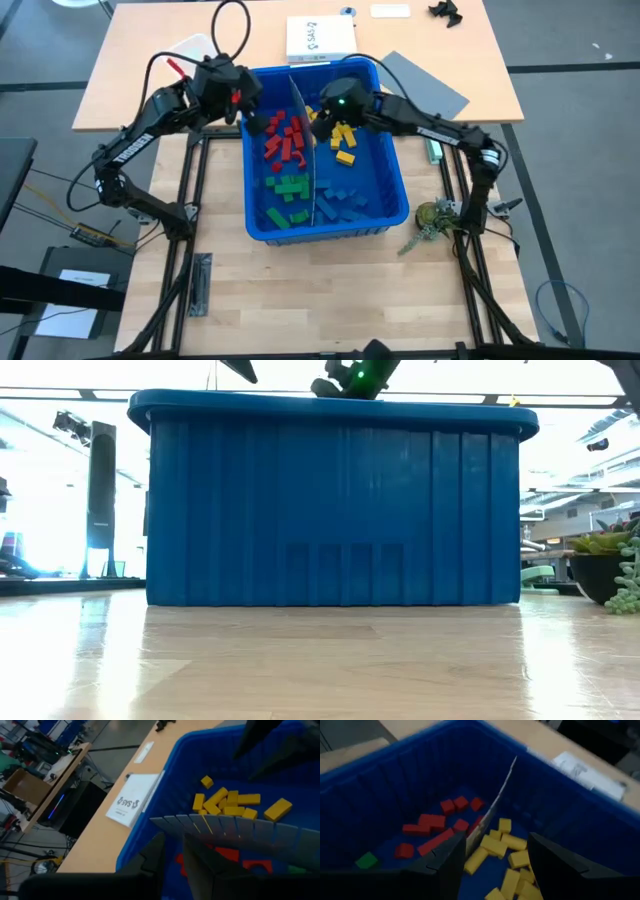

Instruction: Sort Items/Unsort Items

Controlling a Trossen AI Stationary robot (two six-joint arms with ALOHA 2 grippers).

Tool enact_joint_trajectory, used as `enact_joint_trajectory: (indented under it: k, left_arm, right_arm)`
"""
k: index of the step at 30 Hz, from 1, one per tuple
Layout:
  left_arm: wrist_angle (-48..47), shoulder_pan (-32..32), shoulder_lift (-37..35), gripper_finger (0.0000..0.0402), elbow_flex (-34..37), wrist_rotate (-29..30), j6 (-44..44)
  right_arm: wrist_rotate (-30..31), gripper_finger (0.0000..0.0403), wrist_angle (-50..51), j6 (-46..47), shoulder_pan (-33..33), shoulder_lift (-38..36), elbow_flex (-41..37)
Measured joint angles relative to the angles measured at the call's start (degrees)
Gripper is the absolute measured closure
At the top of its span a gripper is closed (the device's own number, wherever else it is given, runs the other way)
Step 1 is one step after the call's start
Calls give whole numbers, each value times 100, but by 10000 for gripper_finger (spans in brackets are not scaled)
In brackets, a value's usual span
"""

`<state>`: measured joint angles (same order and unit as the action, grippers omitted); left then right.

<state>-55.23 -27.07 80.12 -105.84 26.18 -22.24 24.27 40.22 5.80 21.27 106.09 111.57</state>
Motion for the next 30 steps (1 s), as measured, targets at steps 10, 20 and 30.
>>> enact_joint_trajectory:
  k: [10,20,30]
  left_arm:
    - [-150,0,0,328,0,-10,35]
    - [-154,2,0,328,0,-206,42]
    - [-157,2,0,328,0,-309,46]
  right_arm:
    - [-639,192,184,938,26,593,155]
    - [-1072,193,175,1376,139,1024,150]
    - [-1253,239,-101,1430,244,1108,-222]
